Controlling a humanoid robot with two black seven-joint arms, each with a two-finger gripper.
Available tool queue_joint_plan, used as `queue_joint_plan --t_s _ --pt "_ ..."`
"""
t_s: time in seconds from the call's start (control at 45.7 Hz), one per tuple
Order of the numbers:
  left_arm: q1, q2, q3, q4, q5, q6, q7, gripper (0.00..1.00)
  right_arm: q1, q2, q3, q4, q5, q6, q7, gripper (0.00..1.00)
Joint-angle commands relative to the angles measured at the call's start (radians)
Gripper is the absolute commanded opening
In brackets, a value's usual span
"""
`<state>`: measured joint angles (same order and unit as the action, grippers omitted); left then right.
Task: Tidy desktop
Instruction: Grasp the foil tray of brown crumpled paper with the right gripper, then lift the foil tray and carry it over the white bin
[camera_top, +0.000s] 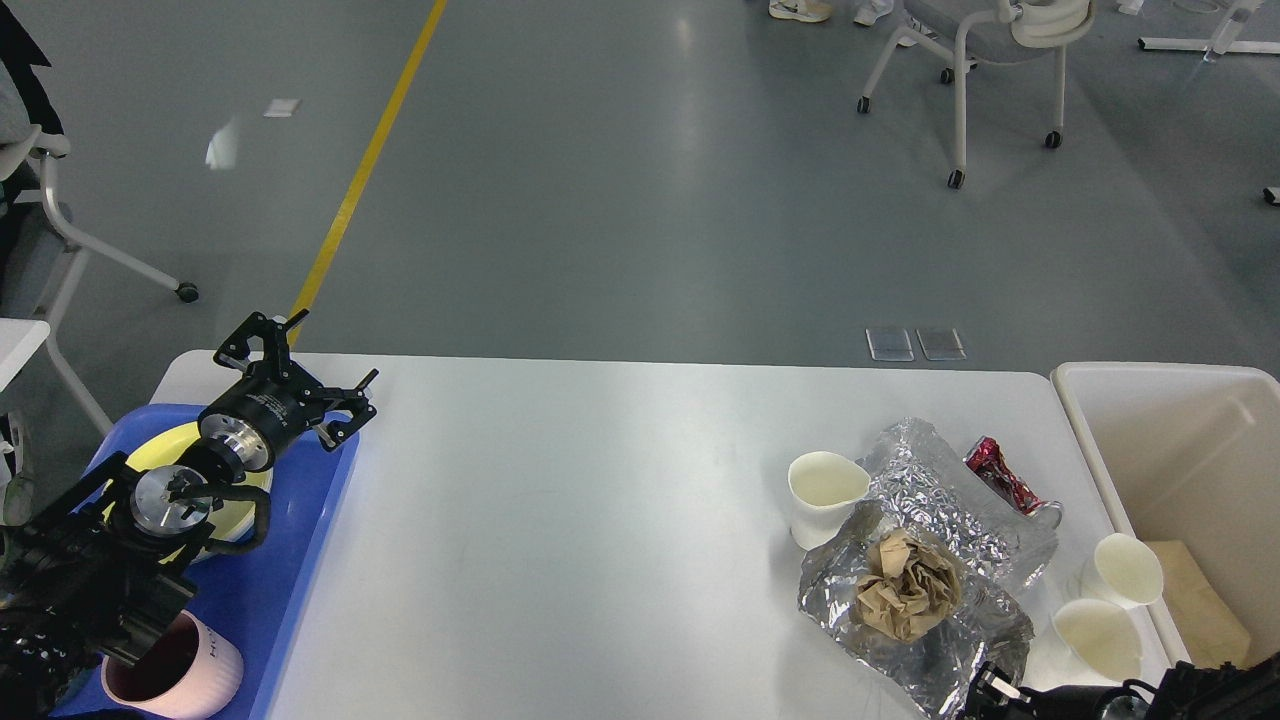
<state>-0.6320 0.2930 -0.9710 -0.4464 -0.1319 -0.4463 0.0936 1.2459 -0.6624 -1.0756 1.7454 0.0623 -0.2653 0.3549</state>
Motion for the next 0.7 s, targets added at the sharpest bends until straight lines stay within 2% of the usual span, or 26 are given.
queue_joint_plan --t_s 0.0,0.088,0.394,0.503,0.591,0.678 --pt "0.0 0.0 0.0 0.0 0.0 0.0 0.0 1.0 0.043 -0.051 -0.056 0.0 -0.093 0.05 0.052 0.0" --pt "0.0 0.0 0.0 0.0 0.0 0.0 0.0 1.0 0.066 -0.1 -0.084 0.0 -0.16 0.087 0.079 0.0" --pt "0.0 0.0 0.0 0.0 0.0 0.0 0.0 1.0 0.285 -0.249 -0.181 0.0 -0.271 0.294 0.076 0.0" --pt "0.0 0.0 0.0 0.0 0.0 0.0 0.0 1.0 0.461 -0.252 -0.242 0.0 -0.279 0.409 0.062 0.0" --pt "0.0 0.0 0.0 0.0 0.0 0.0 0.0 1.0 0.602 -0.237 -0.259 -0.004 -0.277 0.495 0.032 0.0" --pt "0.0 0.0 0.0 0.0 0.0 0.0 0.0 1.0 0.71 -0.168 -0.267 -0.033 -0.266 0.551 0.006 0.0"
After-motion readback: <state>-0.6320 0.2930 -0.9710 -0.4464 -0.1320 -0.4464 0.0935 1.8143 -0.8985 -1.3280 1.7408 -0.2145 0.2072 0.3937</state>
